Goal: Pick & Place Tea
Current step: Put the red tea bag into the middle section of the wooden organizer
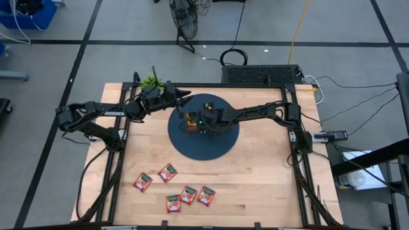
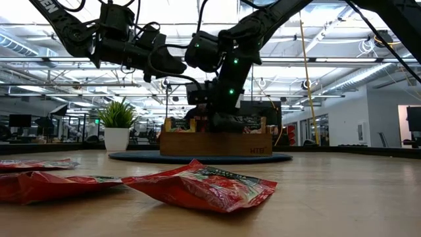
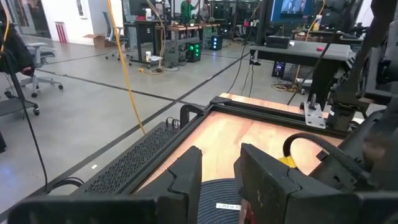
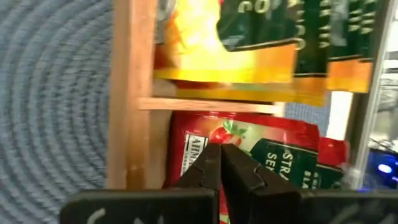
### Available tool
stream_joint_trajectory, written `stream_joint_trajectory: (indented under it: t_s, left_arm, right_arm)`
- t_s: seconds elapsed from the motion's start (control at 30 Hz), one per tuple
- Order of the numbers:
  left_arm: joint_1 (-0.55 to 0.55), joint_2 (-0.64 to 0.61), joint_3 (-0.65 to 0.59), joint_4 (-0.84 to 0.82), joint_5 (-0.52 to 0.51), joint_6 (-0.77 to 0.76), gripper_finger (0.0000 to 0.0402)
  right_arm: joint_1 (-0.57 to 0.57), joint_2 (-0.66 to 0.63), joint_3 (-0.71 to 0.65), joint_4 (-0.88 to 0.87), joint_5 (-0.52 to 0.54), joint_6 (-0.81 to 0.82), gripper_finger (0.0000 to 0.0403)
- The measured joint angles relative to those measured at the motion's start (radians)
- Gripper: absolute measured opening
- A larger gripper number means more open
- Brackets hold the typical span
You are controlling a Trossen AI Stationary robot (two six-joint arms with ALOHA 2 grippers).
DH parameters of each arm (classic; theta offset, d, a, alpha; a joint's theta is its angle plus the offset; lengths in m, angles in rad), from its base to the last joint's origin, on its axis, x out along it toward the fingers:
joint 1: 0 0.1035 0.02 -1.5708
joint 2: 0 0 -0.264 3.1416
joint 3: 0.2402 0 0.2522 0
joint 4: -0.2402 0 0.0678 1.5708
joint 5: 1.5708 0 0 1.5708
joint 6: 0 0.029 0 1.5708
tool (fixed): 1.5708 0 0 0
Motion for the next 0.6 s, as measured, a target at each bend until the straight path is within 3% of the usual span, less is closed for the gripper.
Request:
stream_joint_trajectory:
  t_s: [0.37, 0.6]
  left_arm:
    - [0.000, 0.000, 0.000, -0.015, 0.001, 0.000, 0.0115]
    - [0.000, 0.000, 0.000, -0.015, 0.001, 0.000, 0.0115]
  right_arm:
    - [0.000, -0.001, 0.000, 0.027, 0.113, -0.016, 0.0000]
    - [0.000, -0.002, 0.000, 0.029, 0.114, -0.018, 0.0000]
